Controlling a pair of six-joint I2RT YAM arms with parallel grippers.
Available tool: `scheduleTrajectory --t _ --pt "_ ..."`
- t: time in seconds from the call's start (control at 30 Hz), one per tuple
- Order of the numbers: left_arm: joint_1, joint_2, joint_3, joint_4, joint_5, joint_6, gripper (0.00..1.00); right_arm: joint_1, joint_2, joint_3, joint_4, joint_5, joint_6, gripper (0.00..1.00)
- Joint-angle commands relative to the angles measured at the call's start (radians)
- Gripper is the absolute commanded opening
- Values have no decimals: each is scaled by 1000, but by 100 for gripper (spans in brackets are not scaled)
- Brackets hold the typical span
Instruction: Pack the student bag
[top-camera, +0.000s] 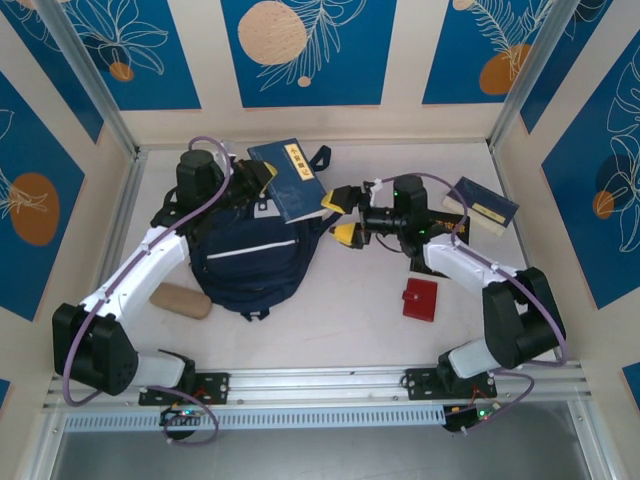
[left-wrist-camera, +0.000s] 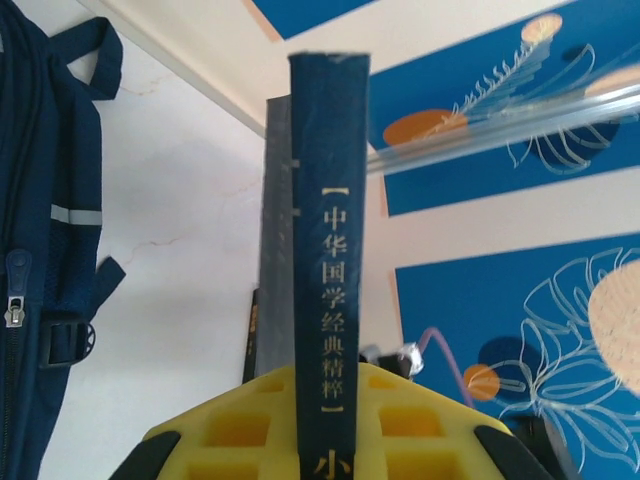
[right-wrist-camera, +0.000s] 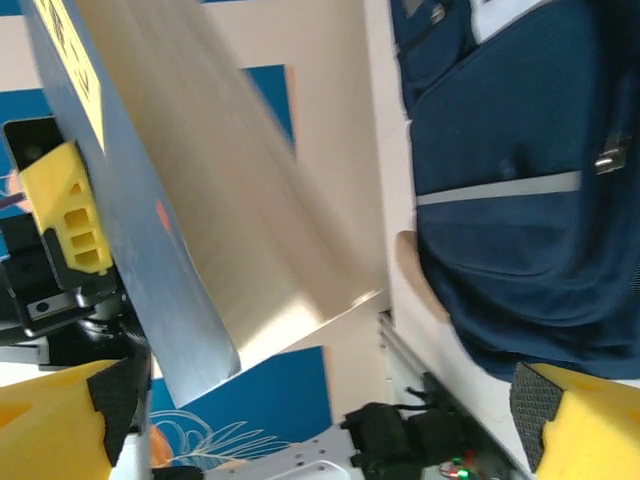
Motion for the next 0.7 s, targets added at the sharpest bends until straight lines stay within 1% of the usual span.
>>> scheduleTrajectory --t 0.0,0.07,0.17,0.3,0.43,0.53,0.6,0.67 --pt "7 -15 -1 84 -52 -91 0 55 48 -6 297 82 225 99" --pt "7 -16 8 71 -59 -99 0 84 88 4 382 108 282 99" --pt "8 -22 20 44 -74 -94 0 117 132 29 444 141 331 99" --pt "8 -21 20 44 -96 -107 0 142 173 46 514 189 374 94" --pt "8 -18 4 61 -110 -125 0 147 195 44 566 240 410 84" --pt "8 -24 -10 64 -127 -132 0 146 212 39 623 271 442 72" --pt "10 -24 -11 49 -133 -124 0 145 220 43 633 279 452 65" --pt "10 -18 -15 52 -124 -112 0 143 228 52 631 274 452 56"
